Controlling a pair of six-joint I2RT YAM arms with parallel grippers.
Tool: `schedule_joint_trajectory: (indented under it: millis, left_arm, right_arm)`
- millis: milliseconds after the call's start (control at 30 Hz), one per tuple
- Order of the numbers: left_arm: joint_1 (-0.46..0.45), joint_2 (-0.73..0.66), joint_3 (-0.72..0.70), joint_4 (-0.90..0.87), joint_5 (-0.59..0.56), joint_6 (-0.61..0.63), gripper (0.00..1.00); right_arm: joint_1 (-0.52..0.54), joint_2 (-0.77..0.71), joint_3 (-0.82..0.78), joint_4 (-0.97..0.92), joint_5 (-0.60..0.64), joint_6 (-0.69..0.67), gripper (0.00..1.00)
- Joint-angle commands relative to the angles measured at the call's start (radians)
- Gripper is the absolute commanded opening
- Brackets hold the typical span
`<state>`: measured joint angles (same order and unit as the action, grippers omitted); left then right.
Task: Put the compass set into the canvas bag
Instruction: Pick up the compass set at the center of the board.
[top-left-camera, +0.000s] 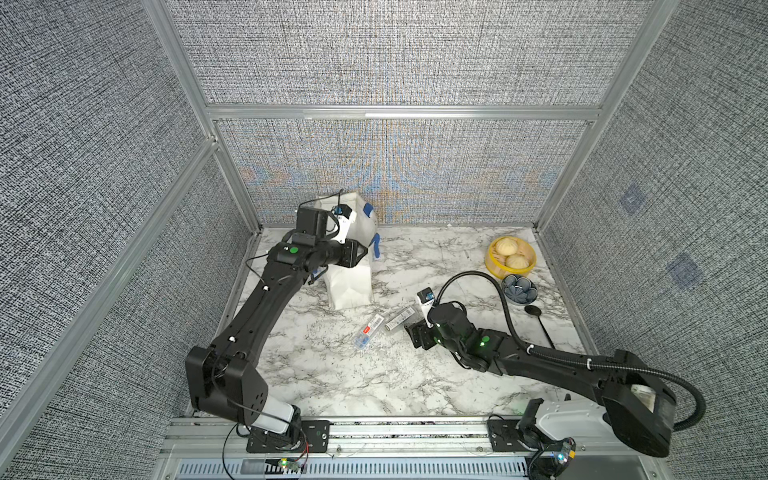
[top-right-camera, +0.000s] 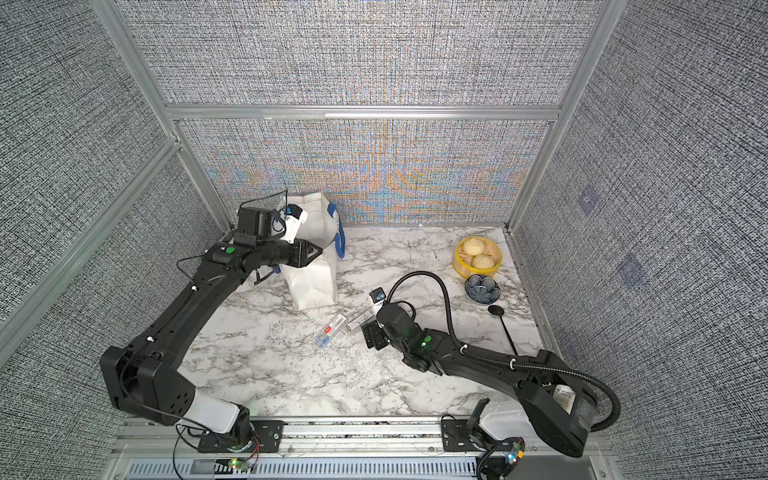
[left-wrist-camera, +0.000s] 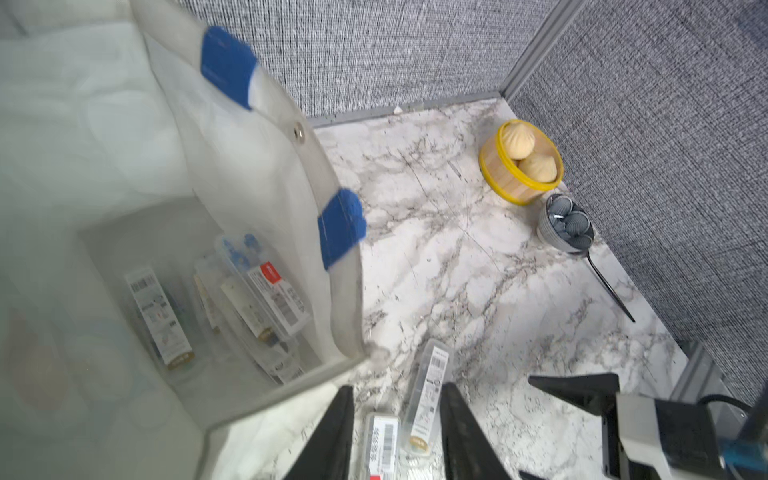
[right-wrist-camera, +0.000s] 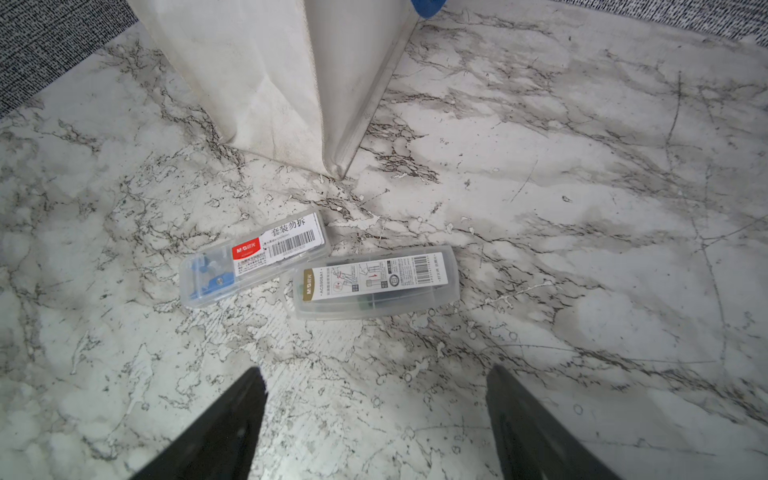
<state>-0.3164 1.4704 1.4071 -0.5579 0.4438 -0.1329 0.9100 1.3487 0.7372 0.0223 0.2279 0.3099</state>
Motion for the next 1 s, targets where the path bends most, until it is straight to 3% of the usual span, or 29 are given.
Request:
schedule_joint_trajectory:
  millis: [0, 133, 300, 500, 767, 967]
  left_arm:
    - [-0.001, -0.043, -0.050, 0.063, -0.009, -0.005, 0.37]
    - [0.000, -0.083, -0.105, 0.067, -0.001, -0.010, 0.38]
    - [0.000, -0.101, -0.138, 0.076, 0.017, -0.010, 0.38]
    - [-0.001, -0.103, -0.137, 0.064, 0.027, -0.007, 0.39]
    - [-0.001, -0.102, -0.135, 0.060, 0.035, -0.007, 0.39]
    - [0.000, -0.104, -0.135, 0.058, 0.026, -0.005, 0.39]
  right_arm:
    - [0.001, 0.062, 0.096, -0.228, -0.038, 0.157, 0.83]
    - [0.018, 0.220, 0.249, -0.447, -0.049, 0.362, 0.83]
    - [0.029, 0.343, 0.379, -0.497, -0.070, 0.534, 0.83]
    - [0.010, 0.447, 0.523, -0.624, -0.009, 0.690, 0.85]
    - [-0.043, 0.579, 0.701, -0.775, 0.001, 0.823, 0.85]
    - [-0.051, 0.675, 0.807, -0.831, -0.019, 0.846, 0.84]
